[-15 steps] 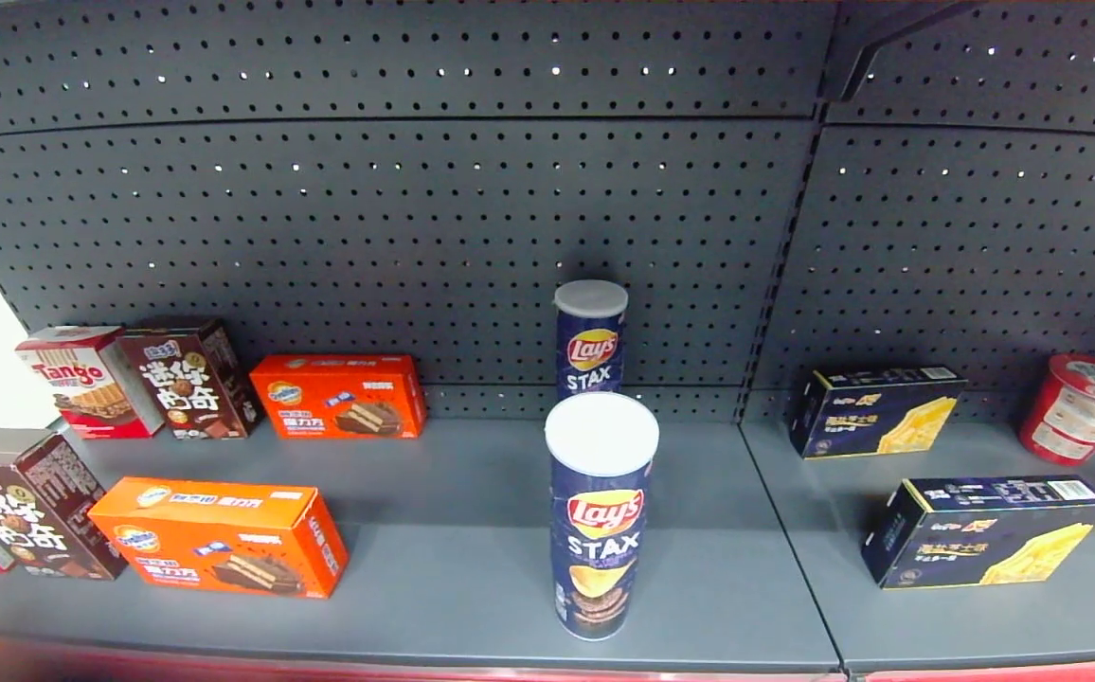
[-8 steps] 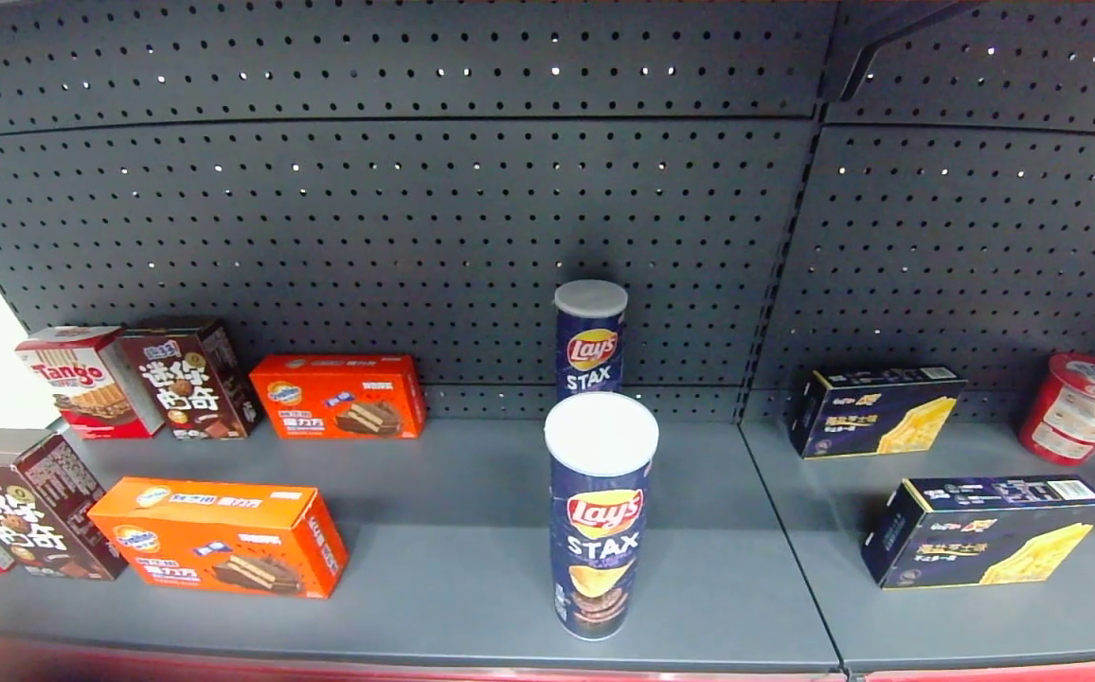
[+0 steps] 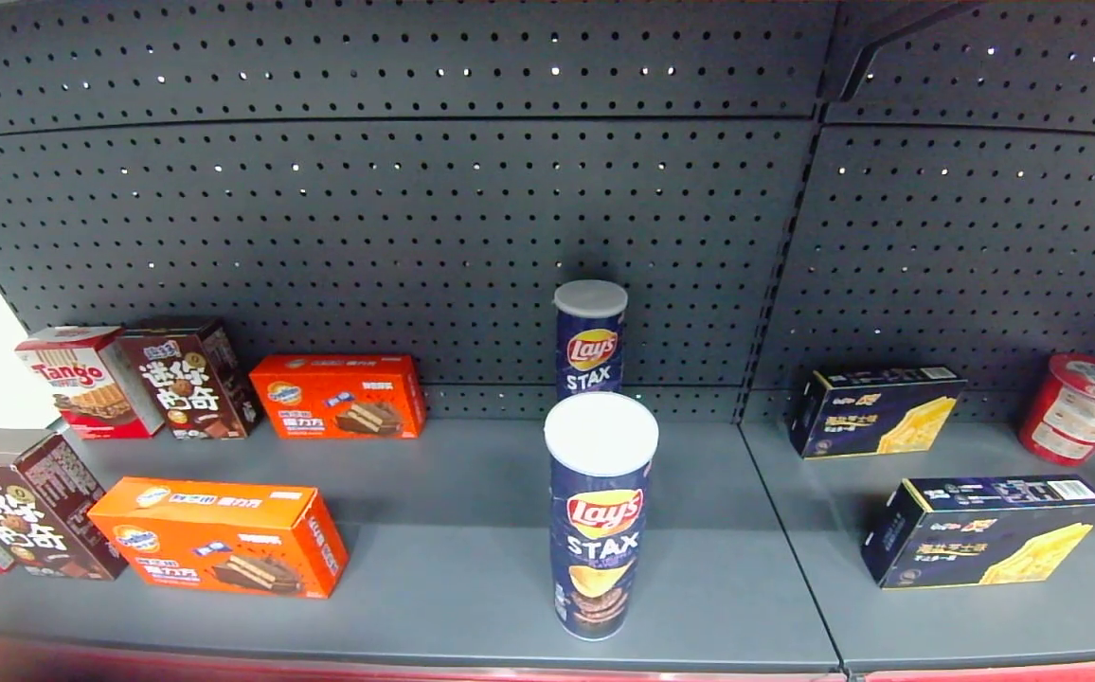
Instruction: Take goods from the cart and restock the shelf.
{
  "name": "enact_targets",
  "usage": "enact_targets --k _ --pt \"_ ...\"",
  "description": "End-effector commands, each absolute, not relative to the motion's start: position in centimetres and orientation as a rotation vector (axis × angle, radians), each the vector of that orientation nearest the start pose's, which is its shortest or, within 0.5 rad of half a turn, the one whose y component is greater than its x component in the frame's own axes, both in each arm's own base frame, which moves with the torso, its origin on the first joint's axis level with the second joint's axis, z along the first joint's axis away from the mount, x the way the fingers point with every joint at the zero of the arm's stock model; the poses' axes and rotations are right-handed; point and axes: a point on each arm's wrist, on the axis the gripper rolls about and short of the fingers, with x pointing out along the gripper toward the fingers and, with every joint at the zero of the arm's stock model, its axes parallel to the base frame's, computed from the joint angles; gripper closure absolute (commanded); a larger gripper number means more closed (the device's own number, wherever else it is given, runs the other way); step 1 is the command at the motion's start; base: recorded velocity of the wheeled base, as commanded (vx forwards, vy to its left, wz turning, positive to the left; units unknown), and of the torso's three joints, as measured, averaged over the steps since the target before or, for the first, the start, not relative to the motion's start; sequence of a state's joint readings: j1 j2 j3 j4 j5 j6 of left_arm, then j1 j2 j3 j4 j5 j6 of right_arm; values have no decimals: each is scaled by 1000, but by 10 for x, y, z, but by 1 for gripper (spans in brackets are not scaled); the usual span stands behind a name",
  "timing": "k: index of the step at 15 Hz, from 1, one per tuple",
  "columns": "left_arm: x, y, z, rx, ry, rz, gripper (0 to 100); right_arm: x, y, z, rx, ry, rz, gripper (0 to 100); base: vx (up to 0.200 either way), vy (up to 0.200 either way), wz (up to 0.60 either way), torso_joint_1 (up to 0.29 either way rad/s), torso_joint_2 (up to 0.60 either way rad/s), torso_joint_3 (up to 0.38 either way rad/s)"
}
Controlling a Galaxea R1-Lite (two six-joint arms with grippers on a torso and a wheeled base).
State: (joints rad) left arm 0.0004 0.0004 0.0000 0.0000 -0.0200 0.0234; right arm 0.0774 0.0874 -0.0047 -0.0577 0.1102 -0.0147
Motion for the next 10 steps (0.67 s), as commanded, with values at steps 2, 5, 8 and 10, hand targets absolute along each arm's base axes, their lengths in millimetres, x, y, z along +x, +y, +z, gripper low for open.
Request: enact_targets --k 2,5,8,10 --pt "-23 0 75 25 0 -18 0 -16 1 84 -15 26 189 0 0 0 0 0 0 0" --pt "-23 0 75 25 0 -20 0 -16 1 84 -15 26 192 0 0 0 0 0 0 0" --pt "-23 0 75 25 0 -18 0 -16 1 84 -12 28 195 0 0 0 0 0 0 0" --pt "-23 0 75 25 0 -20 0 -16 2 84 -13 34 204 0 0 0 0 0 0 0"
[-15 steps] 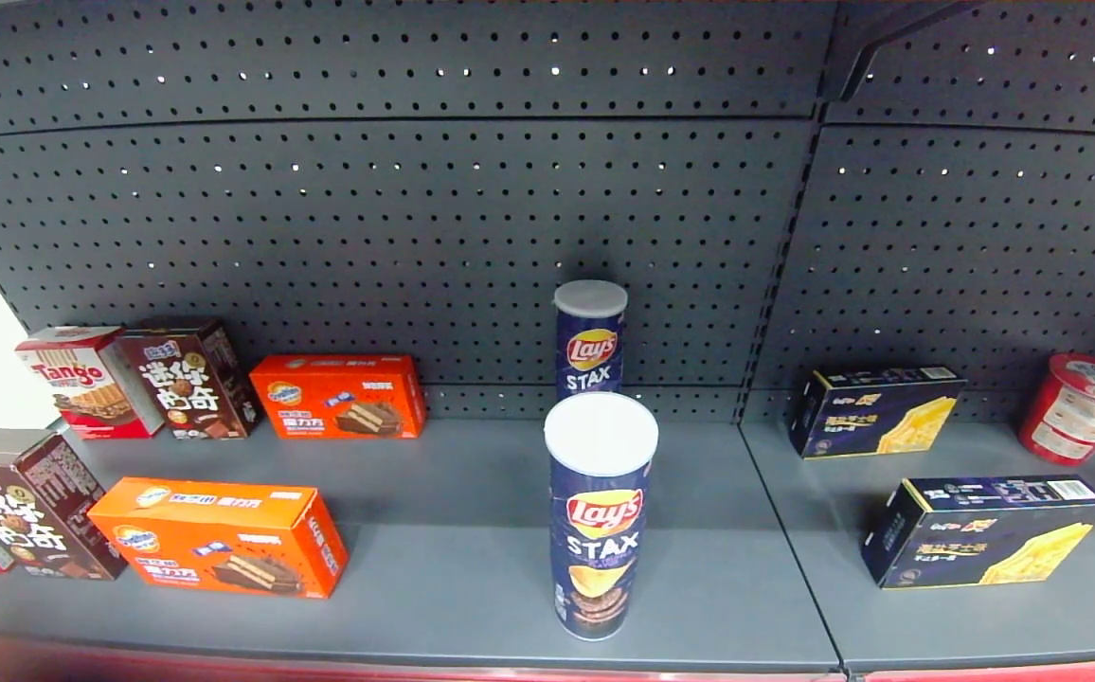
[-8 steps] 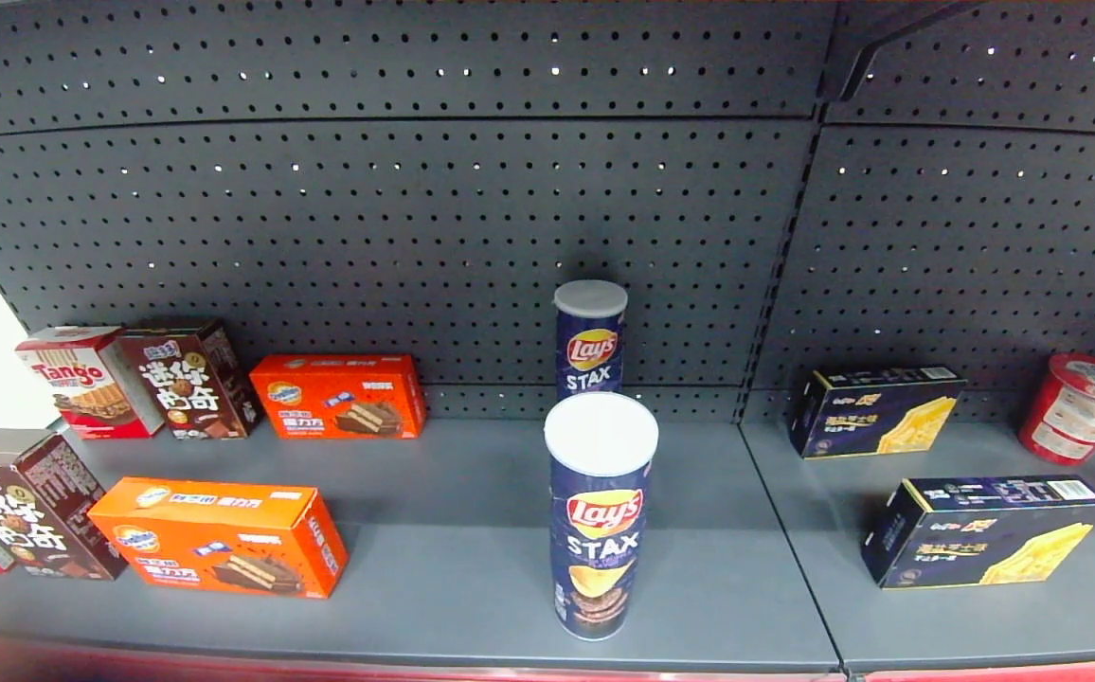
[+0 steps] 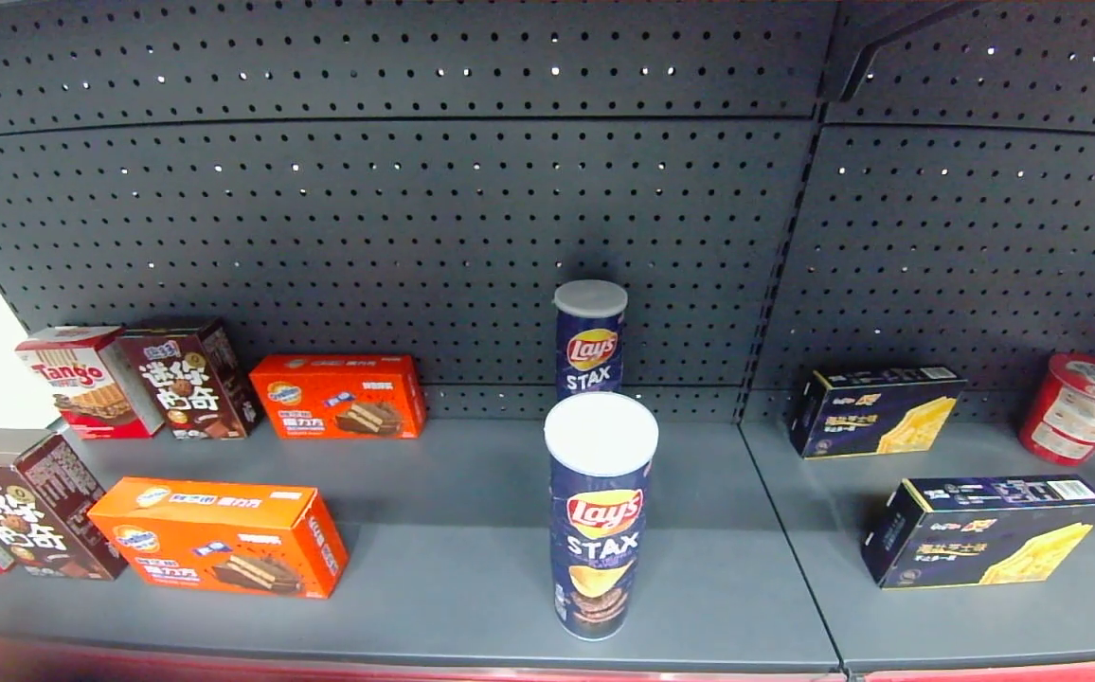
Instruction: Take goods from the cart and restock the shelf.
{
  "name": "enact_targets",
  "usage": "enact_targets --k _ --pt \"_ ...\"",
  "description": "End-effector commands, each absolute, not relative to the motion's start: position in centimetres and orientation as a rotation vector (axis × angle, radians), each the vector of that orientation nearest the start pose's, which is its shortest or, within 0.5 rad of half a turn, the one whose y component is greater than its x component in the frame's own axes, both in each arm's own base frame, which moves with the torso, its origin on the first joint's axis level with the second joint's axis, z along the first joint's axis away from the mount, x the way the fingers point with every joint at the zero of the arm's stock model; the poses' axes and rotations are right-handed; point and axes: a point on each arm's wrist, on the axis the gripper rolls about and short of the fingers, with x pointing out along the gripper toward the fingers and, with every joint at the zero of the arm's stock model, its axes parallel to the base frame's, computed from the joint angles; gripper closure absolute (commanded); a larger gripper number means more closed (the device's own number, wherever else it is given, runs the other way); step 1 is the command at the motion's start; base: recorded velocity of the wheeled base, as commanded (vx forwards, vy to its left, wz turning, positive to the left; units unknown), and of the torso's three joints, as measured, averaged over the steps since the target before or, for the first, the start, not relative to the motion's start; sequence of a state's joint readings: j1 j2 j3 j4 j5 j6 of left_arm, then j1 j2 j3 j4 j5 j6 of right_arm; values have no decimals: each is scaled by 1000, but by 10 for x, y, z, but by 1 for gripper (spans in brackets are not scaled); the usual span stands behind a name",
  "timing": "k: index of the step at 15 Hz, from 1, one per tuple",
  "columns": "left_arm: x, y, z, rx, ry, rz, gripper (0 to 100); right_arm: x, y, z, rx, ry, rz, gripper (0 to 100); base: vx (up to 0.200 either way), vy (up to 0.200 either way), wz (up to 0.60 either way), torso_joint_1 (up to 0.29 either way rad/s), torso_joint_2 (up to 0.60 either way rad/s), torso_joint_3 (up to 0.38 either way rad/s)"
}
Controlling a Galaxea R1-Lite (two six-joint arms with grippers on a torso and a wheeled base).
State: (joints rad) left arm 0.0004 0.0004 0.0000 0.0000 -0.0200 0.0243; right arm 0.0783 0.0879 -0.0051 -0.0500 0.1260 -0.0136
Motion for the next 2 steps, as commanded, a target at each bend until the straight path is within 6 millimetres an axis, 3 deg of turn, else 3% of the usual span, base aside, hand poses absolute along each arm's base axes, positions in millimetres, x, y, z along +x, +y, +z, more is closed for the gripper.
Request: enact_targets --k 1,2 --pt "-23 0 75 25 0 -18 0 -17 2 84 -16 34 217 0 0 0 0 0 0 0" --pt "-23 0 75 26 0 -18 0 -17 2 84 -14 38 223 0 0 0 0 0 0 0"
